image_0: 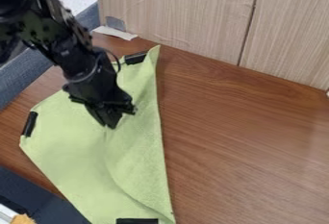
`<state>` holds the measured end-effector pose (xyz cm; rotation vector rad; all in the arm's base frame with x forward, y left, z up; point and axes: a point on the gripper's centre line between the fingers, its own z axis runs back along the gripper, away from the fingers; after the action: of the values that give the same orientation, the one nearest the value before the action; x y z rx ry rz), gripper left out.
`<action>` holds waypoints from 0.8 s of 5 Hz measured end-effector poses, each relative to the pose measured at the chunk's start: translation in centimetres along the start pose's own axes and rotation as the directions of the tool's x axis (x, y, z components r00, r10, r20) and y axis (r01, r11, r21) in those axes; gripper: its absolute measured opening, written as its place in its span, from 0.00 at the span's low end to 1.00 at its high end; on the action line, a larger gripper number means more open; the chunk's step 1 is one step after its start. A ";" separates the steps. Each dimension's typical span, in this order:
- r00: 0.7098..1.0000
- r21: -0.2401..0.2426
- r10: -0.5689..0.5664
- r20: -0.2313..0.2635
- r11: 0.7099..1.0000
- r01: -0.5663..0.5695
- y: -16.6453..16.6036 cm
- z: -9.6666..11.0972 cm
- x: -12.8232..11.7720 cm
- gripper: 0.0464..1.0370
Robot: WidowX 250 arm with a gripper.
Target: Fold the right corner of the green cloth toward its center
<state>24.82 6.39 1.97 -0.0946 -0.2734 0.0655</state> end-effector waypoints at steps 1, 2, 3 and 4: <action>0.998 0.047 0.015 -0.064 0.999 -0.012 0.5 -1.2 -0.9 0.04; 0.991 0.093 0.008 -0.136 0.996 0.005 0.1 -1.7 -1.0 0.20; 0.985 0.114 0.014 -0.173 0.994 0.006 0.2 -1.3 -0.7 0.47; 0.978 0.126 0.016 -0.207 0.992 0.011 0.1 -1.0 -0.9 0.77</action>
<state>24.26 6.30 0.77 0.0241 -0.0593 0.0747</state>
